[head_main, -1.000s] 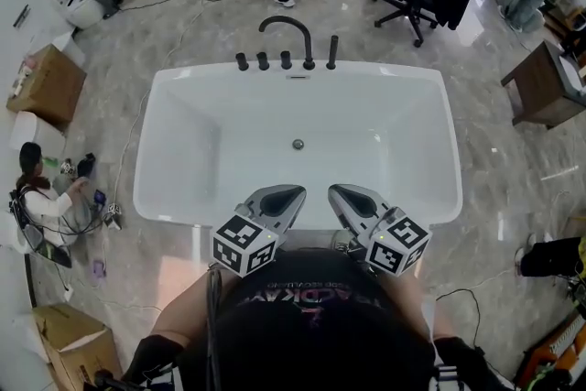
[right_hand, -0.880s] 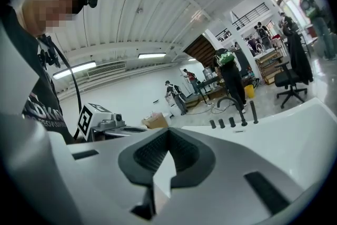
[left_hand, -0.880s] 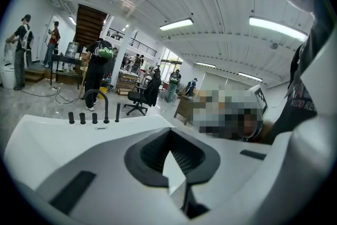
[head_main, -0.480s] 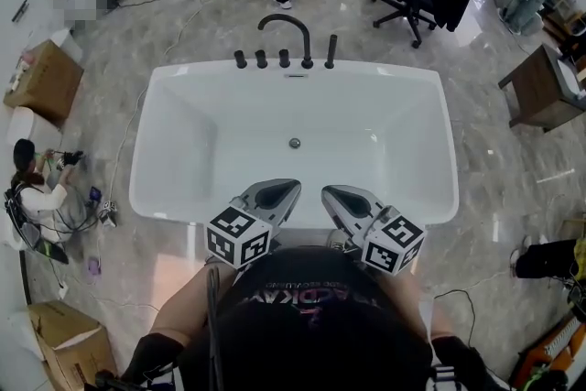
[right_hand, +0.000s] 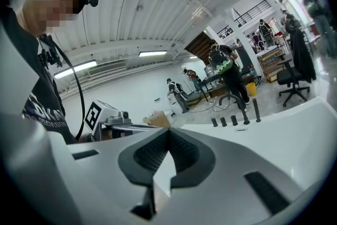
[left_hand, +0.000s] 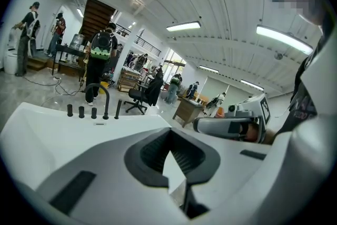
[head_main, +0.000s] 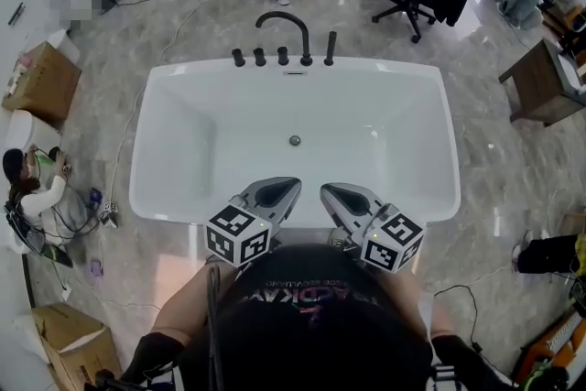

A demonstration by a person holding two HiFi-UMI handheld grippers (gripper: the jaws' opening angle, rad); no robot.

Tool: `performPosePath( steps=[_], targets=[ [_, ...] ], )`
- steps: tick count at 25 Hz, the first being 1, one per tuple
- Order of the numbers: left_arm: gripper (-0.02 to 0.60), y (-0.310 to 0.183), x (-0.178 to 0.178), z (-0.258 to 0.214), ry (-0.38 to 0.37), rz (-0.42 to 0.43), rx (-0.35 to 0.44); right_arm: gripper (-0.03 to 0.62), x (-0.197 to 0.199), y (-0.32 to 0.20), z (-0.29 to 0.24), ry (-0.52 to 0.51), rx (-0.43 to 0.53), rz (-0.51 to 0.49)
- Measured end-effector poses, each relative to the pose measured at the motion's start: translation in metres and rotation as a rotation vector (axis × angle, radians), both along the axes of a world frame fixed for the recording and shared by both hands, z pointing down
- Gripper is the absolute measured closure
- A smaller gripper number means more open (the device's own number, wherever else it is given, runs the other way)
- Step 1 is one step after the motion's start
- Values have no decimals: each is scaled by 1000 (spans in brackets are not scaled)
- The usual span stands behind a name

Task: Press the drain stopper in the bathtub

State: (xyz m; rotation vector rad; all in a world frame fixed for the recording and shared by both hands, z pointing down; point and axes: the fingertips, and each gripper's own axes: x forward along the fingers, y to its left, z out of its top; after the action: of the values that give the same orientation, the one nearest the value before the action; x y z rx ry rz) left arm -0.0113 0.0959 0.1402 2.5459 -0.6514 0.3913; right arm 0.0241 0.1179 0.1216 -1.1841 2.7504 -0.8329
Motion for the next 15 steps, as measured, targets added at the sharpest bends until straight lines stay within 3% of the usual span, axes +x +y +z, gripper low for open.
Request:
performPosePath(
  steps=[15],
  targets=[
    [574, 2, 2, 1, -15, 4, -3, 579, -1, 1, 2, -2, -11, -8]
  ],
)
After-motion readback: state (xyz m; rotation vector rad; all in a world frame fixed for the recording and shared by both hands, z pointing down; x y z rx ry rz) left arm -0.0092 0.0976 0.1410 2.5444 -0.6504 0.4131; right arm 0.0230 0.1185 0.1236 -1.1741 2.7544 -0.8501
